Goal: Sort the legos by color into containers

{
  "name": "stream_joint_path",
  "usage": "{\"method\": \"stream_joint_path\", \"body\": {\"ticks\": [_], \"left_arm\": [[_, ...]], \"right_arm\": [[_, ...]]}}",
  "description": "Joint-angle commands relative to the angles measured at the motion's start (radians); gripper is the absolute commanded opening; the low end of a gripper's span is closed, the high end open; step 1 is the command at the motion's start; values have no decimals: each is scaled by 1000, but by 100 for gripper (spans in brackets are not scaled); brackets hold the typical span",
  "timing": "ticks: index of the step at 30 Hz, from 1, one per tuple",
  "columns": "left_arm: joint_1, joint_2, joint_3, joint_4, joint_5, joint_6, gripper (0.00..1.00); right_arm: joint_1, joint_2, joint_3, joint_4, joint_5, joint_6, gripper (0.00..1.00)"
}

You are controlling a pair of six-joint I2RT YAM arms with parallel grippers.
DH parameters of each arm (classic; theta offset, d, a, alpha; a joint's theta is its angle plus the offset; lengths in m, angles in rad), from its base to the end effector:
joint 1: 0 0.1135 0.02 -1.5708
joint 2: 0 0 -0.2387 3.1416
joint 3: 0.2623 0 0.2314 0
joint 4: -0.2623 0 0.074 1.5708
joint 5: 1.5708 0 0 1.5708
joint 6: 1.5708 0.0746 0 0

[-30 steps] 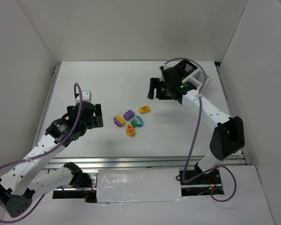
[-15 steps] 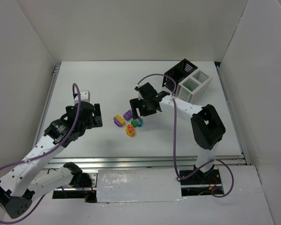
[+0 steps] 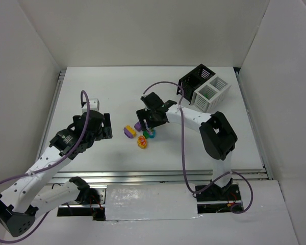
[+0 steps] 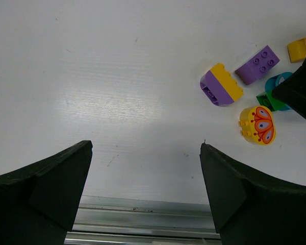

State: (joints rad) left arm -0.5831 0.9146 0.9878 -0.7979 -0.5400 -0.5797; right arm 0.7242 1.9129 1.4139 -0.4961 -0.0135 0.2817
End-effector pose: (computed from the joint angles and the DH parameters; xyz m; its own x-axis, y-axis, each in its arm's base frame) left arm 0.1849 -0.0760 0.2873 -0.5456 -0.2029 -0.8131 -0.1768 0.9763 -0.1250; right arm 0.3034 0.2697 0.1595 -0.7892 -0.3270 -0.5198 -0.4670 0.8693 0.1622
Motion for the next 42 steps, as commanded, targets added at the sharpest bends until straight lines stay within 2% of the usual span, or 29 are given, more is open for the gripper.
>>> {"method": "stream_joint_path", "body": {"ticks": [1,13,22,27,33,40,42], "left_arm": [[3,-3,-3,29,9,11,100],[2,0,-5,34,23,20,100],[3,-8,-6,40,31,23,99],[3,-10,-8,39,32,24,100],[3,-11,-6,40,32,23,100],[6,-28,18,83,144,-9,100],[8,-26,43,104,172,-26,99]], "right_arm": [[11,31,42,-15,47,-13,82],[35,46,30,-1,29,-9,80],[35,81,43,-22,73,1,73],[38,90,33,-22,93,7,72],[38,48,3,11,132,17,41],[38,-161,-137,128,191,31,20],[38,-204,-154,133,196,33,19]]}}
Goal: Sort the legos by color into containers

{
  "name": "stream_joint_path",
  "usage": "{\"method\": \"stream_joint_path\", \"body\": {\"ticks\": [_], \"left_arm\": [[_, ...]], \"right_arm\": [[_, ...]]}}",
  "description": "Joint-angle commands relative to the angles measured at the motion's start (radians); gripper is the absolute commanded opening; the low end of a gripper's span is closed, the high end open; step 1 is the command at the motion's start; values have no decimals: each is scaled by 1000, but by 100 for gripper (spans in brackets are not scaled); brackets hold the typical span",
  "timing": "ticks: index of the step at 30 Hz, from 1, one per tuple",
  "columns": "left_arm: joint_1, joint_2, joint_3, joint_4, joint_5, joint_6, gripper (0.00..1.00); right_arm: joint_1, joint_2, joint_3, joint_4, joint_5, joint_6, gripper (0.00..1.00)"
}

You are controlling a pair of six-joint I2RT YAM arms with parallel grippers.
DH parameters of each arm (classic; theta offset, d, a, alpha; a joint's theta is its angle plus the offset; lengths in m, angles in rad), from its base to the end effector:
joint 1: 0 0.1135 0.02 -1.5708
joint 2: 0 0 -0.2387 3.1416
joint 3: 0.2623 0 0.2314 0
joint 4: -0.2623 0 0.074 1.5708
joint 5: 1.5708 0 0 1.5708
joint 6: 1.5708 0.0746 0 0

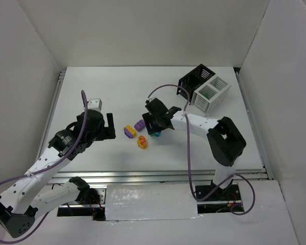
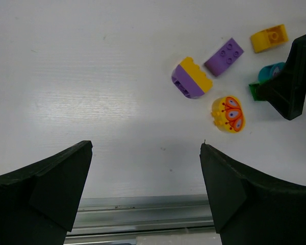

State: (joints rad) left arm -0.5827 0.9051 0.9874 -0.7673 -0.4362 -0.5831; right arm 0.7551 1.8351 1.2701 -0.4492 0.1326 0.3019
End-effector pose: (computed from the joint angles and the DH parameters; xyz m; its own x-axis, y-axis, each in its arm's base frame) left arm 0.1844 -0.0838 0.2898 -0.5652 -0.2252 -0.7936 -0.1026 0.9737 -0.2033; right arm 0.2845 0.2542 0.1493 -0.7772 -0.3267 -0.5378 -0.4162 0.9079 0.0499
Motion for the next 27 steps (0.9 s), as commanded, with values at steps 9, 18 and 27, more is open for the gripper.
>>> {"method": "stream_joint_path", "body": {"ticks": [9,18,27], "left_arm": [[9,9,142,262,428,-239,100],[7,112,137,384,632,-322,93],[6,158,80,488,793,-334,89]], "right_arm": [[73,-560,-276,280,-116,-58,18],[179,-740,-308,353,-169,-44,18],[224,-720,-242,336,-134,-50,18]]}}
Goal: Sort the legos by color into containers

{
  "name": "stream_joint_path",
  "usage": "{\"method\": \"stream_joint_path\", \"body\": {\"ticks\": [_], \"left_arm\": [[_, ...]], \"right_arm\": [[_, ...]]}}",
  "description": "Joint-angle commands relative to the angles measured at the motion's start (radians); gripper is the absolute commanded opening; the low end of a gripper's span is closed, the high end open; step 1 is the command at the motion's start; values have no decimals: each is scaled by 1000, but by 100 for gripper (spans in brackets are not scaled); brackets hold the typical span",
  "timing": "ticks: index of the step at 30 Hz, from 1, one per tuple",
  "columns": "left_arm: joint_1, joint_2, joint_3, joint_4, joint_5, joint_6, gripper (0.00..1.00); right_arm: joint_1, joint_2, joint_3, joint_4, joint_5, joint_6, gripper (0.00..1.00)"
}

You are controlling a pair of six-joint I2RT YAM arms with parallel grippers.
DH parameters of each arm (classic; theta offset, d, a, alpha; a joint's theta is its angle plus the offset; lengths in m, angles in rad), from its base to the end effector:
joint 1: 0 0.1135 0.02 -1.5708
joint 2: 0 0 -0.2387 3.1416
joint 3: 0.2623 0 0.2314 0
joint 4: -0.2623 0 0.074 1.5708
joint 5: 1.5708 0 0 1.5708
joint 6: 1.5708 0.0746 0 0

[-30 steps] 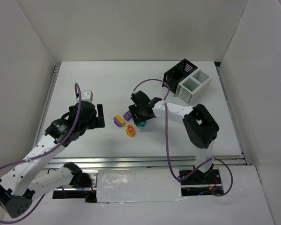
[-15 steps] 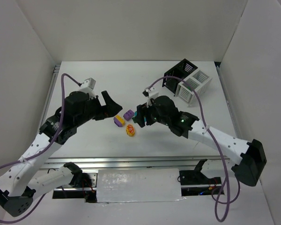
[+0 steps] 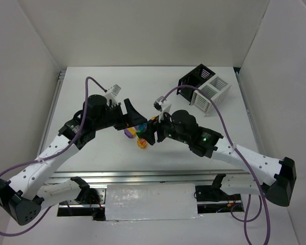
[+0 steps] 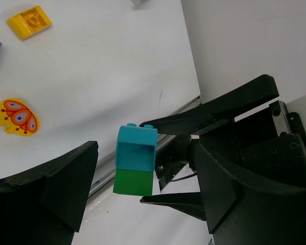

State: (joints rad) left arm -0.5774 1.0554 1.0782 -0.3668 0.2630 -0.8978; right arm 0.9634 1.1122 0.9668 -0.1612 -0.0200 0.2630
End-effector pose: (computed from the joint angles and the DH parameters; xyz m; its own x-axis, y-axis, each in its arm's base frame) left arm 0.2088 -0.1592 0.3370 -0.7487 -0.4134 -0.5183 0.2354 0.5650 -0.7908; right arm 0.1619 0.2355 0.3097 -0.3826 -0.0950 -0.9190 -0.7585 0.6003 0.2537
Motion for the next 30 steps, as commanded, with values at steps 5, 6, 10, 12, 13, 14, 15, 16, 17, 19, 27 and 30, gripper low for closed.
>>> {"method": "stream_joint_path", "body": {"ticks": [5,6,10,12,13,14,15,16,17,19,27,30], "left_arm": [[-2,20,-24,85,110,-12,87],[-2,26,-24,80,110,-7,87],[-6,22,-44,109,136,-15,77],[-9,23,-50,117,146,-15,69],[-9,25,-50,118,150,-13,63],[-9,29,-52,121,162,-13,52],[-9,32,-55,130,174,-16,48],[-9,35,-61,158,189,-19,40],[-10,41,-64,173,223,-24,34],[-13,51,-70,227,258,-33,12],[-19,43,-43,240,274,-1,0],[-19,26,-21,210,251,25,0]], "right_arm": [[17,-2,69,54,68,-18,18],[17,-6,69,54,72,-22,18],[17,-3,92,32,124,-34,18],[17,-11,95,37,132,-34,18],[17,-15,95,40,134,-36,18],[17,-18,95,46,135,-34,18],[17,-23,95,49,137,-34,18],[17,-25,95,52,138,-34,18],[17,-22,95,54,140,-34,18],[17,-18,95,61,123,-36,18],[15,-60,47,124,69,-45,30],[15,-81,0,158,31,-41,100]]}}
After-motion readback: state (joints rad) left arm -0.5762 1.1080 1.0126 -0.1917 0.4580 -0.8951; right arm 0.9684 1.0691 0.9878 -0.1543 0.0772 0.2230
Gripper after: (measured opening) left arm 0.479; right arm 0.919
